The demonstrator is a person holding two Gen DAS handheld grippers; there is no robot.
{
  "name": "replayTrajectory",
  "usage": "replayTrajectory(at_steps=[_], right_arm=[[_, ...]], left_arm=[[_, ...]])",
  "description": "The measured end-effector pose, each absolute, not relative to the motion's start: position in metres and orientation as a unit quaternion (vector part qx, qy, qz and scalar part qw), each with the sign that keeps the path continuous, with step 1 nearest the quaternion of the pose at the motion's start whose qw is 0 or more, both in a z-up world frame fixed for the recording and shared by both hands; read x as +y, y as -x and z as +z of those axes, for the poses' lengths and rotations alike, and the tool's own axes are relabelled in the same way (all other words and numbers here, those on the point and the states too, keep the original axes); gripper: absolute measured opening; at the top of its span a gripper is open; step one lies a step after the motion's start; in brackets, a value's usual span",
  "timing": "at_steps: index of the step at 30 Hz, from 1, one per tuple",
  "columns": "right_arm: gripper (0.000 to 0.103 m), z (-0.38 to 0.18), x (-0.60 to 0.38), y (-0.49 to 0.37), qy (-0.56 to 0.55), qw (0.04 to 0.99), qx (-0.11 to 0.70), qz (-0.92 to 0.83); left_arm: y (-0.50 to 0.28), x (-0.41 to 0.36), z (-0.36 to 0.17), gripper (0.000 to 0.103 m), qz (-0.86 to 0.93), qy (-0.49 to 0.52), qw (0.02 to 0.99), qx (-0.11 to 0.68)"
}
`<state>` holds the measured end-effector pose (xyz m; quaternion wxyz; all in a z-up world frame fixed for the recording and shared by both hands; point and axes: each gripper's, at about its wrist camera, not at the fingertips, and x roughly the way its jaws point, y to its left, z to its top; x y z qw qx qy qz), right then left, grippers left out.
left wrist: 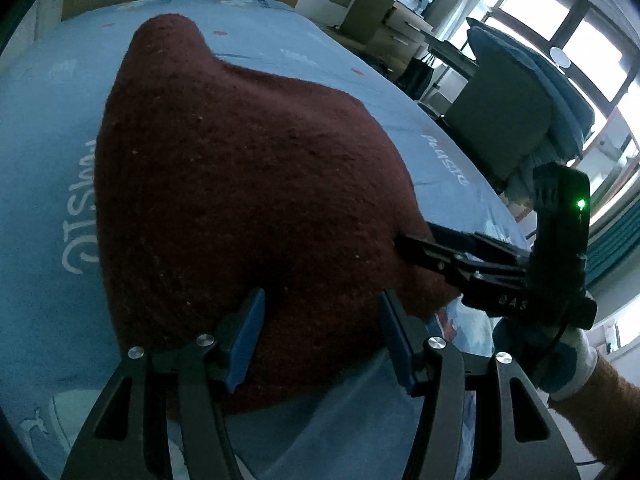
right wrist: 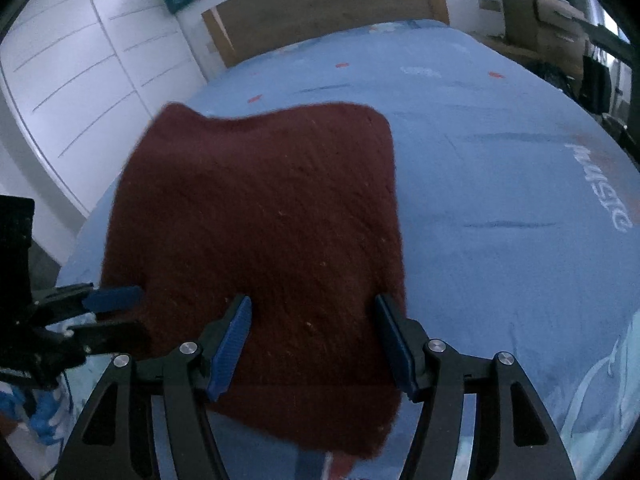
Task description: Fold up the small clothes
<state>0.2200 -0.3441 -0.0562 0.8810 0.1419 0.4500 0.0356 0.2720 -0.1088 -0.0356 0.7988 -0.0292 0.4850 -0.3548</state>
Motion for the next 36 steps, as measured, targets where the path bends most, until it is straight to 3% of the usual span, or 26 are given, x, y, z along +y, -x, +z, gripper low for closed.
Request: replayTrajectory(at_steps=[5, 13, 22, 25, 26, 28, 30, 32, 36], right_arm=[[0.071, -0.040, -0.348, -0.224, -0.143, 0.882, 0.449, 0.028], [0.078, -0.047, -0.364, -0.238, -0.198, 0.860, 0.470, 0.034], [0.081, -0.082, -0.387, -0.260, -0.296, 0.805, 0.501, 0.117], [0.082, -0.086, -0.389, -0.266, -0.303, 0.796, 0.505, 0.139], [0.081, -0.086, -0.388, -0.267, -0.305, 0.794, 0.506, 0.146], [0.068, -0.092, -0.386, -0.270, -0.328, 0.779, 0.507, 0.171], [0.064, -0.093, -0.385, -0.268, -0.334, 0.777, 0.503, 0.175], [0.057, -0.094, -0.389, -0.267, -0.354, 0.776, 0.491, 0.178], [0.048, -0.078, -0.381, -0.267, -0.376, 0.788, 0.450, 0.191]], left_arm=[[-0.281, -0.103, -0.015, 0.053, -0.348, 0.036, 0.804, 0.482], [-0.296, -0.051, 0.013, 0.071, -0.297, 0.083, 0.840, 0.447], [-0.341, -0.029, -0.043, 0.075, -0.291, 0.133, 0.792, 0.521], [-0.351, -0.032, -0.064, 0.081, -0.315, 0.182, 0.759, 0.540], [-0.354, -0.033, -0.069, 0.081, -0.322, 0.199, 0.751, 0.541], [-0.361, -0.033, -0.075, 0.080, -0.334, 0.229, 0.738, 0.541], [-0.369, -0.030, -0.079, 0.067, -0.346, 0.266, 0.722, 0.537], [-0.375, -0.022, -0.078, 0.061, -0.353, 0.295, 0.711, 0.532], [-0.380, 0.001, -0.059, 0.055, -0.365, 0.317, 0.715, 0.506]])
